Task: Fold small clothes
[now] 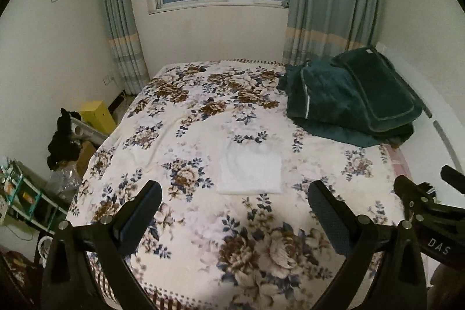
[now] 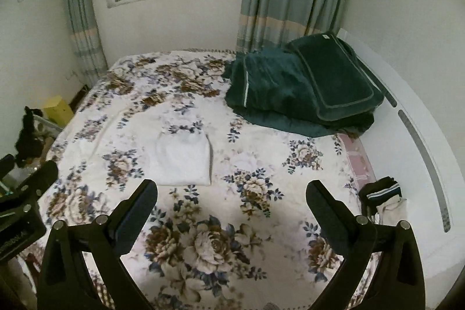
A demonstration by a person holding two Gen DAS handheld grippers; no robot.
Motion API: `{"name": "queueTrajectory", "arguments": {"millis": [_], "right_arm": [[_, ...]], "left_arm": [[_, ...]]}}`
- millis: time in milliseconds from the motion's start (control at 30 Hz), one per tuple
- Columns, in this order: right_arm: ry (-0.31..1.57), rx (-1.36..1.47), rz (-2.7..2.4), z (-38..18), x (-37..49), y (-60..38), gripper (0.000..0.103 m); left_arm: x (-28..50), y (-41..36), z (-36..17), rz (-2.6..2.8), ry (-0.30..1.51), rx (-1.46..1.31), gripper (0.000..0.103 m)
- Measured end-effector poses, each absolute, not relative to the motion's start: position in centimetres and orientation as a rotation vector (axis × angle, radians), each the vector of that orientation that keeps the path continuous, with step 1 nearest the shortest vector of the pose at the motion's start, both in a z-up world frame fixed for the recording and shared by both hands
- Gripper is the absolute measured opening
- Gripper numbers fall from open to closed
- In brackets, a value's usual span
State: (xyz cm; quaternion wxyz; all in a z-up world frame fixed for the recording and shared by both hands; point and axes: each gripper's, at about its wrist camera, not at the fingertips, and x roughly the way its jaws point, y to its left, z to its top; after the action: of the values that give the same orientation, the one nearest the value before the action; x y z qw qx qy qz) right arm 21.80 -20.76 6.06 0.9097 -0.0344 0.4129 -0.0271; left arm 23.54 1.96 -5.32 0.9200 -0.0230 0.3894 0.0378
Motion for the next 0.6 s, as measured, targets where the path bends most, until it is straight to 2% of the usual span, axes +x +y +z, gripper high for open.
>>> {"name": "queueTrajectory", "arguments": {"millis": [267,600], "right_arm": [[0.819,-0.076,-0.044,11.9,17.7,-21.7,0.103],[0.832,-0.078,-0.031,14.1,16.2,-22.5,0.103]], "left_arm": [[20.6,1.5,-2.0,0.090,0.804,-0.053,0.103],[18.5,0.5,-0.1,0.126,0.778,-0.044,0.103]]}}
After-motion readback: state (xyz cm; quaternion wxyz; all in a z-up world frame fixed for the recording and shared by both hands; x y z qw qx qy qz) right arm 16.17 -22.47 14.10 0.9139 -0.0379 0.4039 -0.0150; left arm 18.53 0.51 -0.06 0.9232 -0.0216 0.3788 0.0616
